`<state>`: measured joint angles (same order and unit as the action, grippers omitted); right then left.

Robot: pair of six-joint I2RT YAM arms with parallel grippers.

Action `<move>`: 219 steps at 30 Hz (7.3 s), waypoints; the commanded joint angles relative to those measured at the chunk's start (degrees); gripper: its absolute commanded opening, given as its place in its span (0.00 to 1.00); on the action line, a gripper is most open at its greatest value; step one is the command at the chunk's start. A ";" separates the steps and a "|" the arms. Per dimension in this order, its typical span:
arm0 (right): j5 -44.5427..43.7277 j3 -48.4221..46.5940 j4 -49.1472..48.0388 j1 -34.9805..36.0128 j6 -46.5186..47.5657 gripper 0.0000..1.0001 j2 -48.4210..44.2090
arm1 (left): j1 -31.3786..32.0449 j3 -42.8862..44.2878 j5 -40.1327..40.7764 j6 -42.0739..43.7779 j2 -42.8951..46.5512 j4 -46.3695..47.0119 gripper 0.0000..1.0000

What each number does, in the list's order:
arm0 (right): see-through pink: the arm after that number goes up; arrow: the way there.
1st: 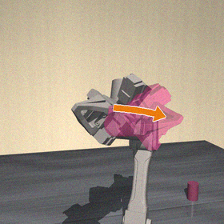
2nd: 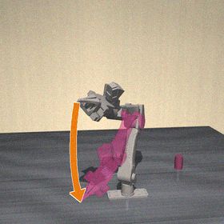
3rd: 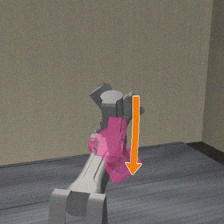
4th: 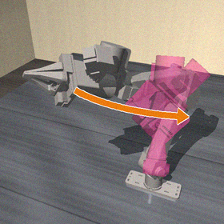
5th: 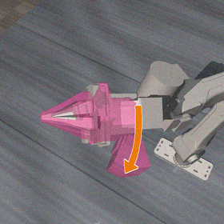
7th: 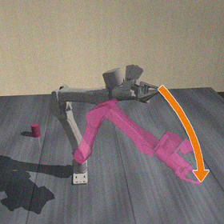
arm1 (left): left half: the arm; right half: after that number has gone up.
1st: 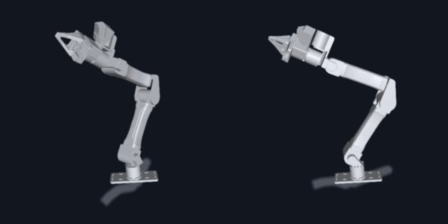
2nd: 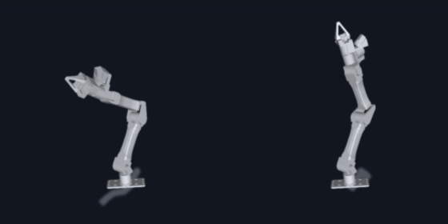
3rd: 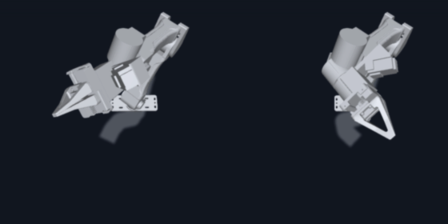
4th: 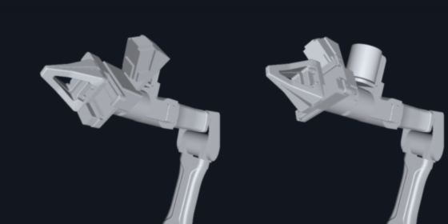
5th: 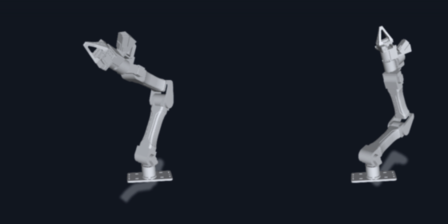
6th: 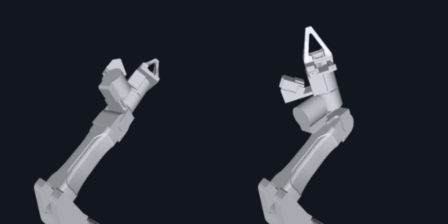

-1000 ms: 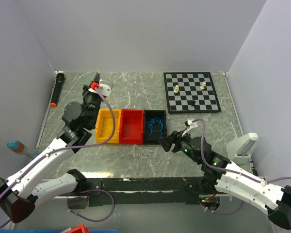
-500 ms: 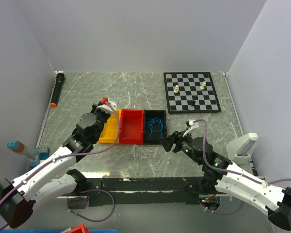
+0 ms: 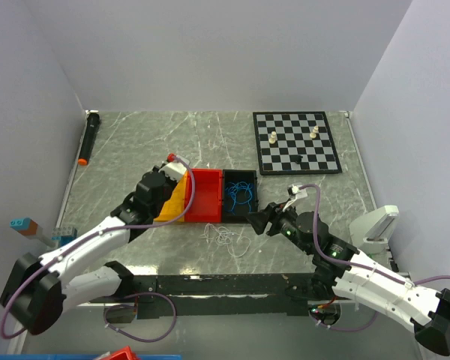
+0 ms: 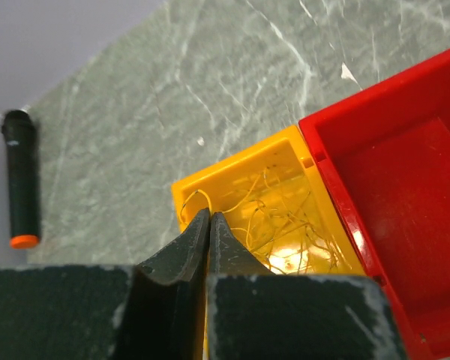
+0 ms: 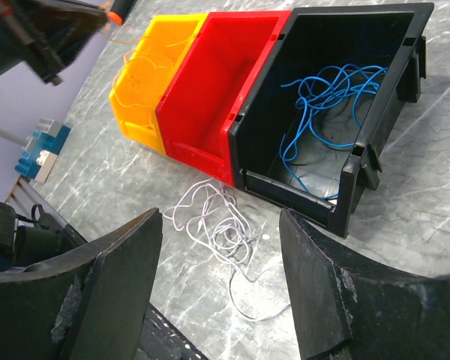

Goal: Untangle the cables

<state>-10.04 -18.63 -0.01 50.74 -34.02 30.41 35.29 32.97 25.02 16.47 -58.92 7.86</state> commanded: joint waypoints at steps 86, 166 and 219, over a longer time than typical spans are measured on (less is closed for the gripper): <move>17.43 -2.72 1.77 1.55 6.95 0.00 4.04 | 20.25 -11.07 -48.75 39.68 -12.89 9.43 0.77; -44.08 -32.60 16.45 -6.27 25.92 0.00 -5.55 | 10.94 3.24 -42.59 49.08 24.03 -55.48 0.01; 9.51 -60.20 1.16 -15.24 30.86 0.00 36.46 | 10.94 28.20 -45.50 45.75 12.95 -29.66 0.01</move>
<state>-4.47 -75.09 4.73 34.59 -1.52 65.69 46.48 58.92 -21.32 56.86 -46.92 -23.57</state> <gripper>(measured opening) 0.010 0.022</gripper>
